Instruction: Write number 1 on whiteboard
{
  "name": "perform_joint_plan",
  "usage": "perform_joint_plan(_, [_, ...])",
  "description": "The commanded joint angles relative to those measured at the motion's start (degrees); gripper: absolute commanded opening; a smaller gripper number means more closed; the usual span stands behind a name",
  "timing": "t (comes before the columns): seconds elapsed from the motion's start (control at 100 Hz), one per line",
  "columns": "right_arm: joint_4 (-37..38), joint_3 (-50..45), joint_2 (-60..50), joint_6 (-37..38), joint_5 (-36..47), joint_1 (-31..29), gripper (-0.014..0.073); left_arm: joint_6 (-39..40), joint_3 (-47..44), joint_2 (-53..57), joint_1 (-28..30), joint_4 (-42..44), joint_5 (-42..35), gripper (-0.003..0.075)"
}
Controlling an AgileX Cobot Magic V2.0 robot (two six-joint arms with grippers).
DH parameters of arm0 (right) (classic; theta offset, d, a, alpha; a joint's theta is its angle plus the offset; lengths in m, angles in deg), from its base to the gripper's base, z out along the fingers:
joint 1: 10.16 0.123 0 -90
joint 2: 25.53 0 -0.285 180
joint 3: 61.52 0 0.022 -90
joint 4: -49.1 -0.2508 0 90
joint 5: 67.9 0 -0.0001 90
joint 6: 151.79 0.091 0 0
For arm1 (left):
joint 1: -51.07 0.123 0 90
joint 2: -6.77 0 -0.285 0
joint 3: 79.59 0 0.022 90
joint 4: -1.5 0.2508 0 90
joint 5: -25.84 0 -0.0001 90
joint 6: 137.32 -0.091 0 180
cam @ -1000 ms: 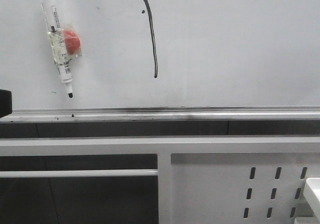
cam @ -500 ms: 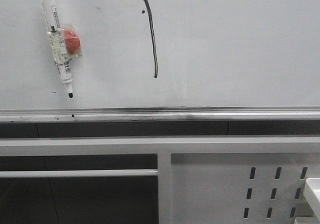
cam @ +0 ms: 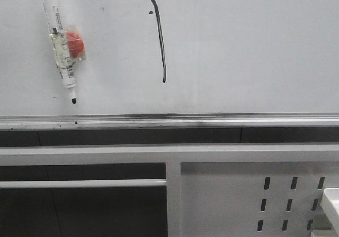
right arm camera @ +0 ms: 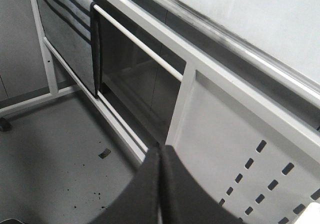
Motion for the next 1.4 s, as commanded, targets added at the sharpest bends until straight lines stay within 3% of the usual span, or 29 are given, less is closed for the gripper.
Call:
perform_joint_plan(0.0, [-0.22,1.32,0.41,-0.11,4.12,-0.19,-0.0069,-4.42,1.61,6.31,2.63,-1.32,-1.95,-0.002])
perform_joint_plan(0.08, [-0.22,1.32,0.41,-0.11,4.12,-0.19,-0.0069,-1.18,1.61,13.98,9.14,0.22,5.83,-0.002])
perform_joint_plan(0.26, [-0.22,1.32,0.41,-0.11,4.12,-0.19,-0.0069,17.55,1.61,29.22,27.49,1.37,27.1,-0.002])
perform_joint_plan(0.47, [-0.22,1.32,0.41,-0.11,4.12,-0.19,-0.0069,26.14,-0.1,24.73,39.46,1.37,40.22,-0.002])
perform_joint_plan(0.58, [-0.22,1.32,0.41,-0.11,4.12,-0.19,-0.0069,26.14,-4.25,26.13,40.49,1.78,44.46,-0.002])
perform_joint_plan(0.66, [-0.22,1.32,0.41,-0.11,4.12,-0.19,-0.0069,26.03,-4.0,28.43,40.49,1.52,55.19,-0.002])
perform_joint_plan(0.75, [-0.22,1.32,0.41,-0.11,4.12,-0.19,-0.0069,22.12,-4.12,28.68,40.49,-1.76,60.11,-0.002])
perform_joint_plan(0.96, [-0.22,1.32,0.41,-0.11,4.12,-0.19,-0.0069,1.66,-4.12,28.68,39.38,-13.97,61.24,-0.002])
perform_joint_plan(1.2, [-0.22,1.32,0.41,-0.11,4.12,-0.19,-0.0069,0.36,-4.12,28.68,36.85,-14.11,68.61,-0.002])
perform_joint_plan(1.39, [-0.22,1.32,0.41,-0.11,4.12,-0.19,-0.0069,-0.9,-4.22,28.68,35.71,-14.11,68.32,-0.002])
